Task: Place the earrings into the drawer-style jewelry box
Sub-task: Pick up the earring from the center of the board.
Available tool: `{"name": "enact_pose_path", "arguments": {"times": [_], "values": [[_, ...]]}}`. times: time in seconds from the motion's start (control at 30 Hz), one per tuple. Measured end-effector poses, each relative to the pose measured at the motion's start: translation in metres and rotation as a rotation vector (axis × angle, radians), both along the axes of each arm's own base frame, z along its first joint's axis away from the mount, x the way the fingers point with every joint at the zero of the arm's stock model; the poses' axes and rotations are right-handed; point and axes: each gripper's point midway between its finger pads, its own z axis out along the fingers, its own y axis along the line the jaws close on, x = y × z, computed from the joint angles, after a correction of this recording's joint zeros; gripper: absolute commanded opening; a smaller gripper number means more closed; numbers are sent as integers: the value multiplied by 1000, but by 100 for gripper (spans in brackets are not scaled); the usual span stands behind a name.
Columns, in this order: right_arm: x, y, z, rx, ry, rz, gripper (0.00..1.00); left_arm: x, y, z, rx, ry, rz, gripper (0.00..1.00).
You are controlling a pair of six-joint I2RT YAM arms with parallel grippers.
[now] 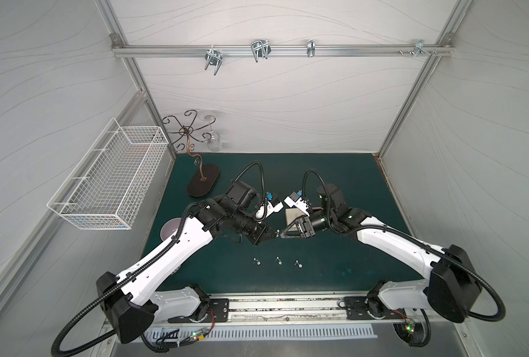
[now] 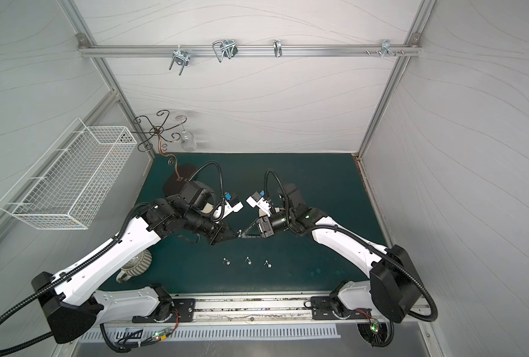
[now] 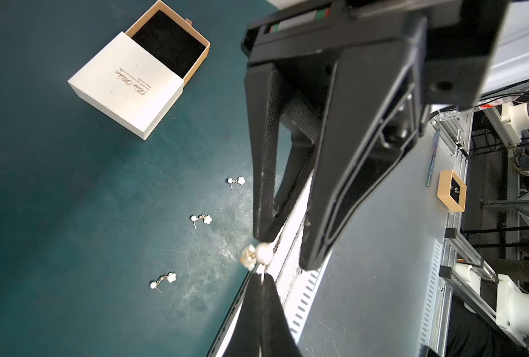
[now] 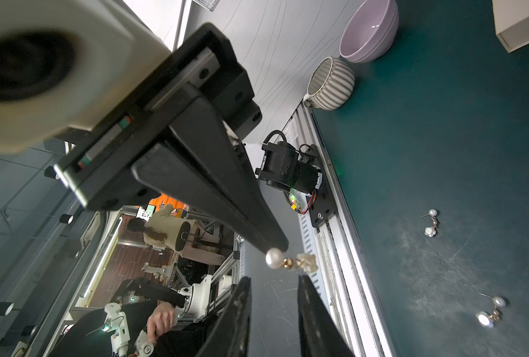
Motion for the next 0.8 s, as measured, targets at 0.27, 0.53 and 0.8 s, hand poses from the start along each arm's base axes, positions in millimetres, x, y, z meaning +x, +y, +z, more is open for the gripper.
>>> {"name": "enact_pose_path", "arguments": {"times": [0.27, 0.53, 0.8], "values": [[4, 3, 5, 3, -37, -16, 27, -1, -3, 2, -15, 6, -10, 0], [5, 2, 3, -12, -52, -23, 27, -3, -4, 3, -26, 15, -19, 0], [6, 3, 4, -13, -61, -26, 22, -4, -4, 3, -27, 17, -20, 0]]}}
